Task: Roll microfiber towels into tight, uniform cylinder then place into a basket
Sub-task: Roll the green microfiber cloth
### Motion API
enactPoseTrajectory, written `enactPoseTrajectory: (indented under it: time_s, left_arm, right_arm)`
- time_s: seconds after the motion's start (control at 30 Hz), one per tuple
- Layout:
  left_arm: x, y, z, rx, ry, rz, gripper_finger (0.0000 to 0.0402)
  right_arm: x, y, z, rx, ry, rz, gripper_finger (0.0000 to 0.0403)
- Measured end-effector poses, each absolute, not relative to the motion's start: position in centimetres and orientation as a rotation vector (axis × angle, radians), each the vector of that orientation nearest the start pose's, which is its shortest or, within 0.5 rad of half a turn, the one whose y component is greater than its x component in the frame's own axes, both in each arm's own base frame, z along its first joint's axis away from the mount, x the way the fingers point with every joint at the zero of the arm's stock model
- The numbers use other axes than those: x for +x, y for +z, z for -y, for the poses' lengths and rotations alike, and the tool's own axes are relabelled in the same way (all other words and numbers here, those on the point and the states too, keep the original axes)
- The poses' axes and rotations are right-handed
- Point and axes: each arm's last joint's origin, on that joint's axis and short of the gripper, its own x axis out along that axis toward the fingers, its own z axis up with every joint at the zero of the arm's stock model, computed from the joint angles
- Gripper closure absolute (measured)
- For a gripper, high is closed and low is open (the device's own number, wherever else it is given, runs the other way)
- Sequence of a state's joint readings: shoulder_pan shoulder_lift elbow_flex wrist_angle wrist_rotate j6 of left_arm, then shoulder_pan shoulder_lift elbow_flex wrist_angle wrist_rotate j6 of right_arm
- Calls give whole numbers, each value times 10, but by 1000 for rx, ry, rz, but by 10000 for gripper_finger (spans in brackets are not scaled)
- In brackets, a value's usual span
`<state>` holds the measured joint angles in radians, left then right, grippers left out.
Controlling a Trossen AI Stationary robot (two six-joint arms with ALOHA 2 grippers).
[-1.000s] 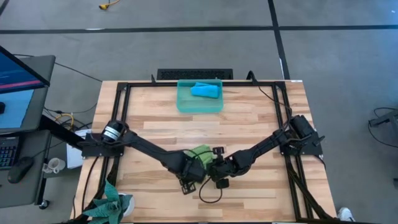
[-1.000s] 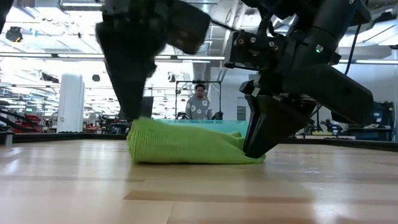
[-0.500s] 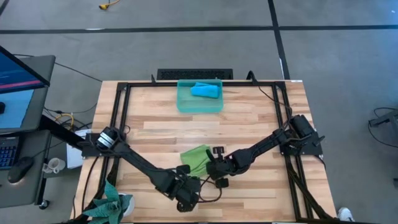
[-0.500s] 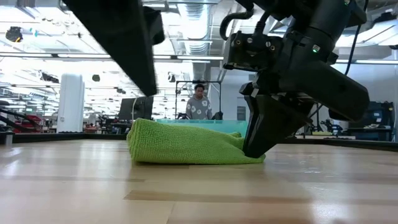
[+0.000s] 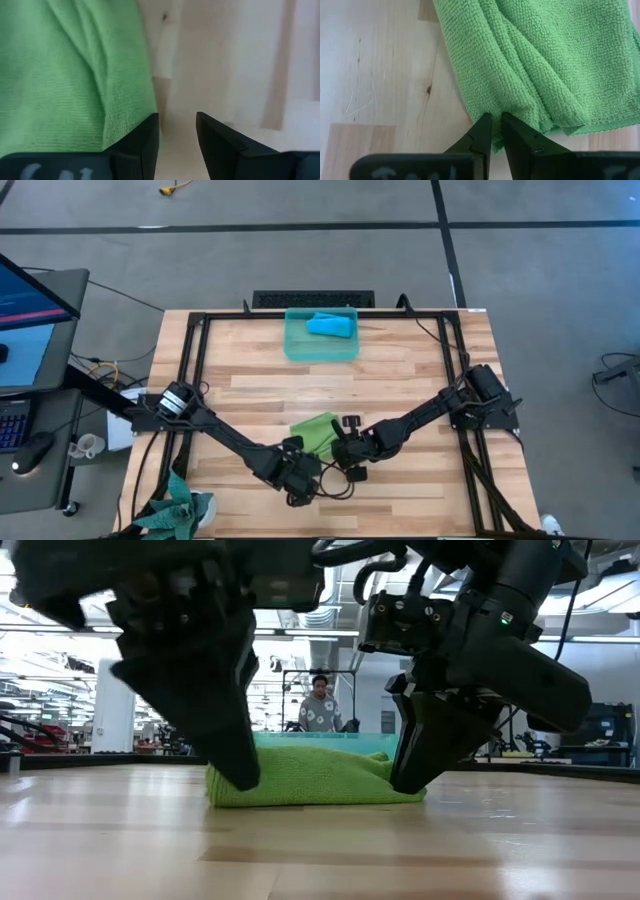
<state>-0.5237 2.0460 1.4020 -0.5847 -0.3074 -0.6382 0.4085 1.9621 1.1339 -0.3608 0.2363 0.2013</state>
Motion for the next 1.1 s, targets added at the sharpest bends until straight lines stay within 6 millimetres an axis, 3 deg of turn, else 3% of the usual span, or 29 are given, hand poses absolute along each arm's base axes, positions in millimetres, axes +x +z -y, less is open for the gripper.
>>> enactPoseTrajectory:
  time_s: [0.43,0.77,1.1]
  left_arm:
    - [345,148,188,-45,389,-1104,278]
    - [351,147,173,-41,420,-1119,278]
    - [346,121,152,-100,444,-1109,278]
  right_arm:
    - [338,118,-141,-146,37,-1142,333]
    - [337,118,-144,-144,39,-1141,333]
    - [336,118,-145,-142,43,-1143,333]
